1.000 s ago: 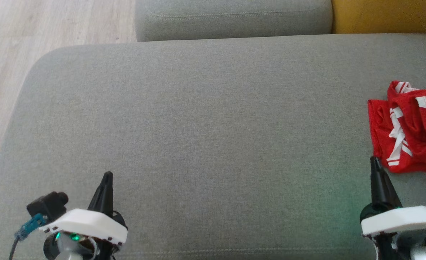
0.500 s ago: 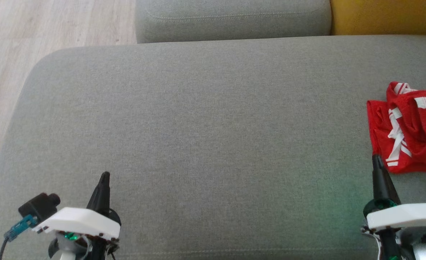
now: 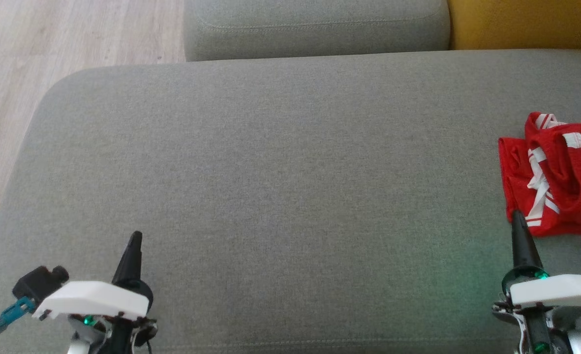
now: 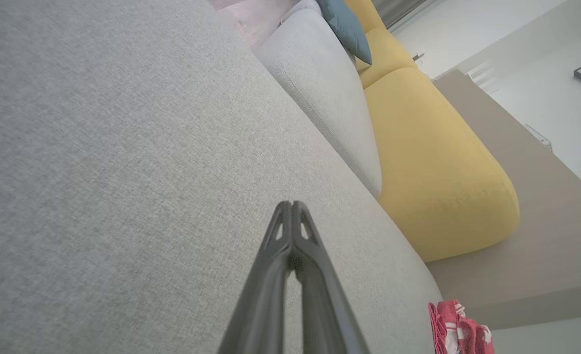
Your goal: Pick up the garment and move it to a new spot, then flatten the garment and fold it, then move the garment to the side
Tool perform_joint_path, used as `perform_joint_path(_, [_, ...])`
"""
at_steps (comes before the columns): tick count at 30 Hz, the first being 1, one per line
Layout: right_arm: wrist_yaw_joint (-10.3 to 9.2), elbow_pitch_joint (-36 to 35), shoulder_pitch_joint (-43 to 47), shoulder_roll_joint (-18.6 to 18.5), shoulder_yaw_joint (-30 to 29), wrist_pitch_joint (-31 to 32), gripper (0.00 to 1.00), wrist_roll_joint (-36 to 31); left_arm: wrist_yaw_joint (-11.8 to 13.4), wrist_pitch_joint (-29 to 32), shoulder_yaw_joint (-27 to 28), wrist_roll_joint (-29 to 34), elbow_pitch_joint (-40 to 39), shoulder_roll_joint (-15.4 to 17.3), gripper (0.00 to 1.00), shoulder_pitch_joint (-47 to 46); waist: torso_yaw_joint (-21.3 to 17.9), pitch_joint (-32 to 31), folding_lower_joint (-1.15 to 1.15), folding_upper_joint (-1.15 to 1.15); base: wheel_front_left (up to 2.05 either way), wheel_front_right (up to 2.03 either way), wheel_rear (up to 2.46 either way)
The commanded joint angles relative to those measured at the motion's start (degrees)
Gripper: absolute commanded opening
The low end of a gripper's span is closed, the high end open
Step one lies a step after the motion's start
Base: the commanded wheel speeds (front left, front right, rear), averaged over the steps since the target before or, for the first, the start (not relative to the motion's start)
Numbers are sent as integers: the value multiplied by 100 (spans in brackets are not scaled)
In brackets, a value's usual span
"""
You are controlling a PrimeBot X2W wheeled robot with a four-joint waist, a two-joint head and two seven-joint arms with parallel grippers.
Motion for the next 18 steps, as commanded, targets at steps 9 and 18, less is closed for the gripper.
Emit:
perform_joint_path(9, [25,-4,-387,-135,34,49,0,754,-190,141,386,-669,-71,-42,0,-396,-9,-25,0,0,0,0,0])
perform_joint_path(18, [27,119,-469,-138,18,82,0,1290,-312,247,555,-1149,0,-109,0,-446,-17,-45,0,0,0,0,0])
